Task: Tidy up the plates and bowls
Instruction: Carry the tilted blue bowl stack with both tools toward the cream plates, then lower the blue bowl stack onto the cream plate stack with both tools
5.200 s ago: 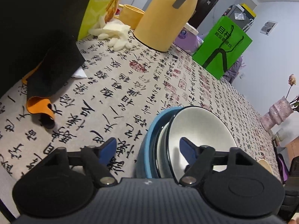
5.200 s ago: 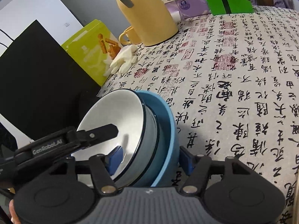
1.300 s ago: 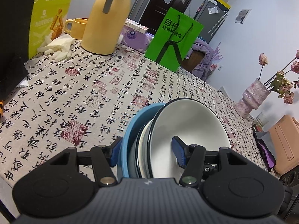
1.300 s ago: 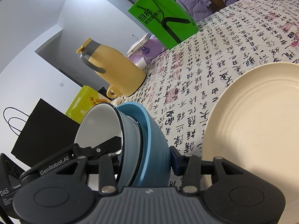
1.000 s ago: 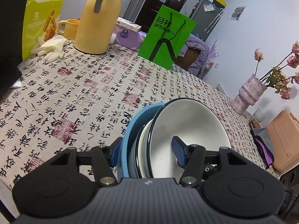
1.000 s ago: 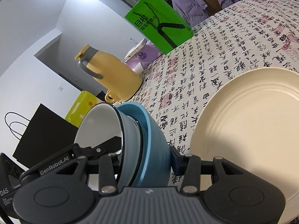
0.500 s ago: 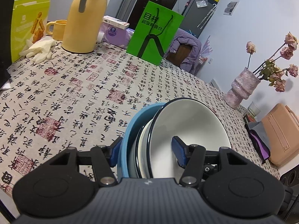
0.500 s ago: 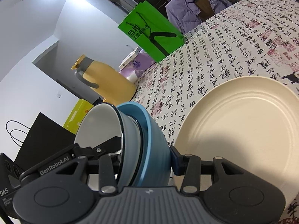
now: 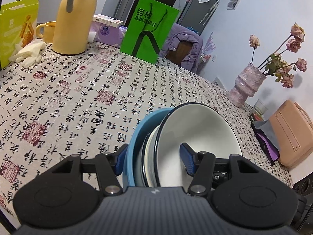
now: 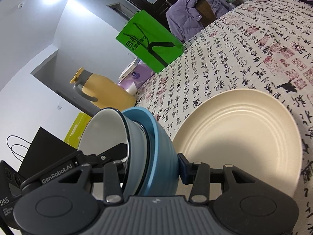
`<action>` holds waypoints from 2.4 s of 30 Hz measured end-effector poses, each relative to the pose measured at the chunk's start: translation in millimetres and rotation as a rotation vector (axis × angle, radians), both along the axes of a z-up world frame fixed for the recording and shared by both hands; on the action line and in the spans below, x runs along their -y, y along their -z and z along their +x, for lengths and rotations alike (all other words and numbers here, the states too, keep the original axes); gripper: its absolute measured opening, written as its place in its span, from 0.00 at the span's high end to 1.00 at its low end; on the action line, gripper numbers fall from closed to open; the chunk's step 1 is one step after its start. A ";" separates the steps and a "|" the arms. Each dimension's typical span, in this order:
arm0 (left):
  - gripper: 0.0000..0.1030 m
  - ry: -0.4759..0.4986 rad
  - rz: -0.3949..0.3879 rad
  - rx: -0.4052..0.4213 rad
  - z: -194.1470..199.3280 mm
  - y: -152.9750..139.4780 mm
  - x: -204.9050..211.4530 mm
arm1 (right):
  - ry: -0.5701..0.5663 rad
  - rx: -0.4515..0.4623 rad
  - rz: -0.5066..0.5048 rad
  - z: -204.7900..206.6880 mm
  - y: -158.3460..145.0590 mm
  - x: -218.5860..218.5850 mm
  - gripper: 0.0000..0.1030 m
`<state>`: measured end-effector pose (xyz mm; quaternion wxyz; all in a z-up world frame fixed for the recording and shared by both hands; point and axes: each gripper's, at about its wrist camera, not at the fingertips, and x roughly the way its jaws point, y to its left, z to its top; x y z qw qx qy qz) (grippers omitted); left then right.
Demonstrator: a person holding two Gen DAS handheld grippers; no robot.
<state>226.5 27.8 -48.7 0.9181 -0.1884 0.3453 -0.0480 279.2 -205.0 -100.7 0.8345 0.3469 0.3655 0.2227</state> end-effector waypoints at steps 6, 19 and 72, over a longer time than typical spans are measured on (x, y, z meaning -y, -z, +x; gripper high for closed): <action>0.45 0.020 0.006 -0.004 4.3 0.9 14.9 | 0.020 -0.003 0.005 -0.4 2.1 15.0 0.58; 0.45 0.064 0.019 -0.029 17.4 8.5 48.8 | 0.066 -0.026 0.016 0.5 14.4 47.5 0.58; 0.14 0.105 0.019 -0.029 28.3 33.5 73.5 | 0.095 0.069 -0.179 -0.7 25.1 70.6 0.52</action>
